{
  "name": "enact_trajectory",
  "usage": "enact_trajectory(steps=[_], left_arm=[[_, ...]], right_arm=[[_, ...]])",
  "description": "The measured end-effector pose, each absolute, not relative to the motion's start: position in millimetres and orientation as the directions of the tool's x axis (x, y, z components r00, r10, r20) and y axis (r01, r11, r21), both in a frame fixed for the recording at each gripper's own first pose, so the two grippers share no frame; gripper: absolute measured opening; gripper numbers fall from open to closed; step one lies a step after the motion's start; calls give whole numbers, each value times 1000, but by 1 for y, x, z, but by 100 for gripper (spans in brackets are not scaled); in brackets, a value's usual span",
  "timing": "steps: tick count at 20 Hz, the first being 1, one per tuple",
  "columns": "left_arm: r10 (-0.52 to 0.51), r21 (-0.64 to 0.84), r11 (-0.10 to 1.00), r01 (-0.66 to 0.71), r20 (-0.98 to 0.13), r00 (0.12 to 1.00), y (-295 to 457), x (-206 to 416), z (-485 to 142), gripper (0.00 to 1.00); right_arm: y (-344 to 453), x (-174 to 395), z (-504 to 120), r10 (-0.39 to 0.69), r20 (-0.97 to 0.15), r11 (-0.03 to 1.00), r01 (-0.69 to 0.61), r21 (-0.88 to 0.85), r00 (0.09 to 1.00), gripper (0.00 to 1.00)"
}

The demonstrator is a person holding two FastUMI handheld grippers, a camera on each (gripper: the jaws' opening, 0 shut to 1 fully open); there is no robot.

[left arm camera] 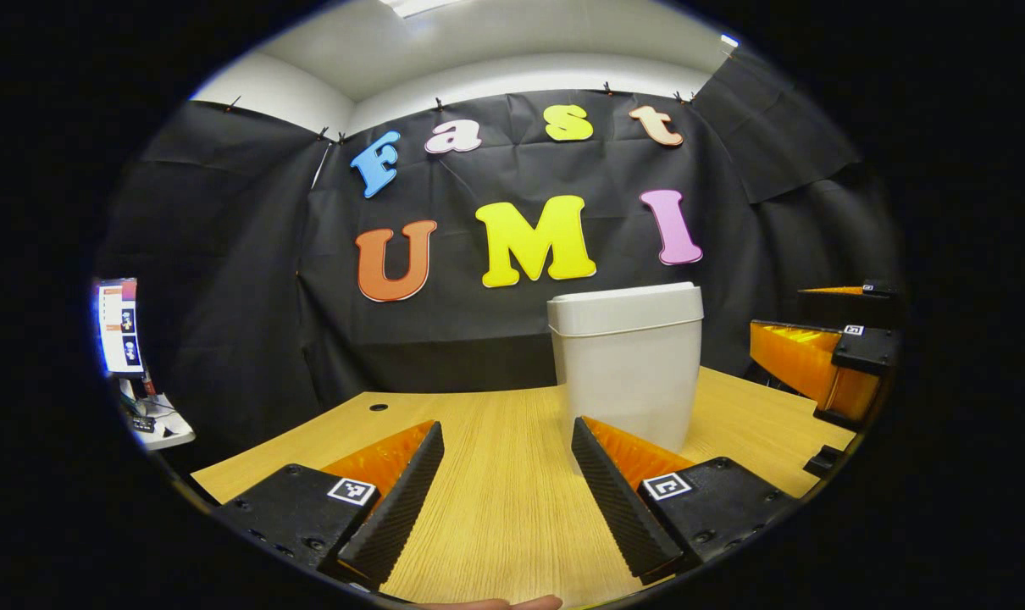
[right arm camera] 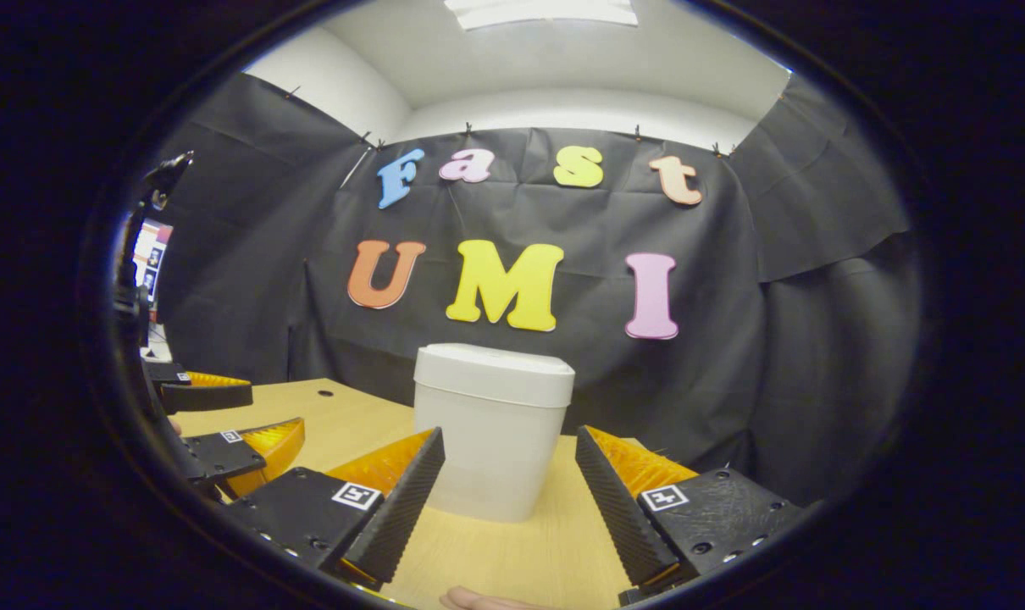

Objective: Press the lid of the desktop garbage bin to open it, pick up the crumpled paper on the desktop and throw it into the bin, then pick up the pop can on the desktop and drop it into the bin, and finally close the garbage bin lid.

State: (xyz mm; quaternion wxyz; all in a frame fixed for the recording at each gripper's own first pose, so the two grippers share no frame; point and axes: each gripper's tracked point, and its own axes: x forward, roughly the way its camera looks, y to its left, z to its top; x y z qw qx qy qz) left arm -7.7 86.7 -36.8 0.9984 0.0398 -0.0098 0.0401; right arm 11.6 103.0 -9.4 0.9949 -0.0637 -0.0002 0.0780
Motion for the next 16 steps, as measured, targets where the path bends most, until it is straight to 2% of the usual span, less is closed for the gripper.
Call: enact_trajectory(steps=[2, 3, 9, 15, 16], left_arm=[[91, 66, 994, -91, 10, 996, 90, -6, -41, 99], [92, 60, 994, -93, 7, 996, 89, -6, -42, 99], [90, 75, 993, -92, 24, 996, 87, -6, -39, 98], [83, 94, 992, -85, 23, 996, 79, -5, -44, 98], [79, 93, 992, -81, 24, 997, 77, -5, -43, 98]], right_arm=[[103, 12, -12, 153, -20, 980, -154, -123, 988, 98], [104, 12, -13, 154, -26, 980, -156, -125, 988, 95], [104, 14, -20, 160, -43, 978, -164, -126, 986, 95], [87, 19, -17, 113, -28, 983, -116, -140, 993, 95], [87, 19, -19, 114, -29, 983, -117, -139, 993, 98]])
